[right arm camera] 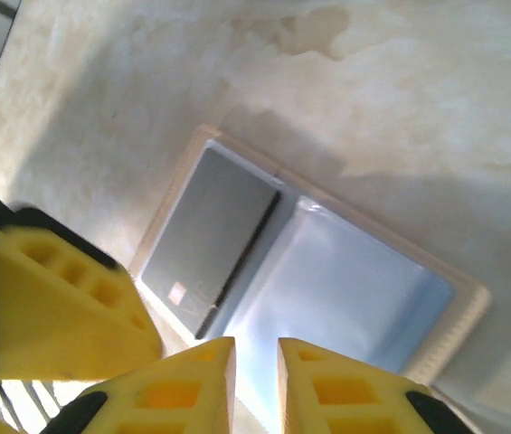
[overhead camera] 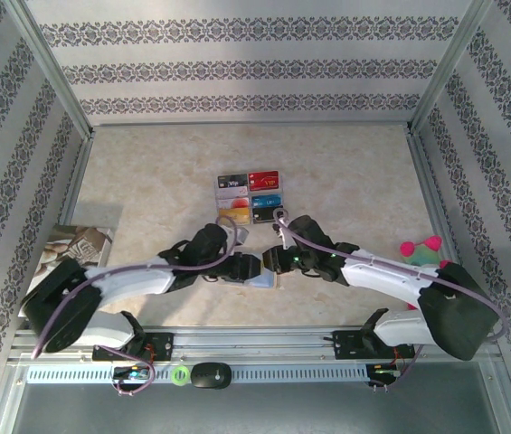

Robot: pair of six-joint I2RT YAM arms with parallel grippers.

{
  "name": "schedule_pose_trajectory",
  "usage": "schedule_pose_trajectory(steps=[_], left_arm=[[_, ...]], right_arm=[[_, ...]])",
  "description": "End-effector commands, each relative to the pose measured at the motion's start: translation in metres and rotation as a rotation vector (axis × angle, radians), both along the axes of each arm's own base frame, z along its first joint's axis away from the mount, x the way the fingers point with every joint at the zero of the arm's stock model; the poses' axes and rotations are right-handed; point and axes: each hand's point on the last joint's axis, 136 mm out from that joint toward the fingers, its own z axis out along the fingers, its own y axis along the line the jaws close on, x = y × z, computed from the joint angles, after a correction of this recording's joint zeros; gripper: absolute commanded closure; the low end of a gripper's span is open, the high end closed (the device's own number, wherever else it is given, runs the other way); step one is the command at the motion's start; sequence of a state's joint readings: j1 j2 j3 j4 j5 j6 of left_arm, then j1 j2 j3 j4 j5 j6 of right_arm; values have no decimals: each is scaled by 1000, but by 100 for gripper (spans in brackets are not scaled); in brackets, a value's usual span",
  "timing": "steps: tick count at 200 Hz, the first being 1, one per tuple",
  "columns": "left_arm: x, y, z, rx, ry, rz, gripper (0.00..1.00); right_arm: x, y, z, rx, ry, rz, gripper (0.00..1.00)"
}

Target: Take the credit cards out of the card holder

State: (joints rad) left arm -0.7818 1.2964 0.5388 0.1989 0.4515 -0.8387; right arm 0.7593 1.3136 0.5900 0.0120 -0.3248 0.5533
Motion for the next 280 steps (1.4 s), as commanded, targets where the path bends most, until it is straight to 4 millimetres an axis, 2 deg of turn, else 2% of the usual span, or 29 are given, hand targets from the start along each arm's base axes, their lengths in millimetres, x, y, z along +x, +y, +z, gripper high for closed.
schedule_pose_trajectory(steps=[1,24,53,80,102,138,169,189,224,245,280], left_arm=[[15,43,-6,129,-70,142,55],[16,60,-13,217,-85,157,52],[16,70,-31,273,-54,172,52],[15,79,-45,332,-57,178,49],[17,81,-47,358,-75,168,44],[20,88,-48,422,-123,151,35],[24,90,-56,494,-126,134,33],[23,81,-59,454,-115,120,31],[22,66,-59,435,-121,95,29],[20,61,-64,472,-131,78,33],[19,54,-55,465,-185,79,40]], right_arm=[[-13,26,5,40,34,99,82],[-21,27,-20,3,106,97,89],[-31,10,-57,-81,209,38,97],[-28,-6,-71,-163,206,-15,96],[-23,-7,-61,-178,167,-2,88],[-14,12,-15,-117,37,76,80],[-9,22,1,-109,-9,115,78],[-7,29,-1,-104,16,124,79],[-4,28,-8,-122,18,103,78],[-4,25,-11,-133,16,97,79],[-6,20,-15,-142,19,84,79]])
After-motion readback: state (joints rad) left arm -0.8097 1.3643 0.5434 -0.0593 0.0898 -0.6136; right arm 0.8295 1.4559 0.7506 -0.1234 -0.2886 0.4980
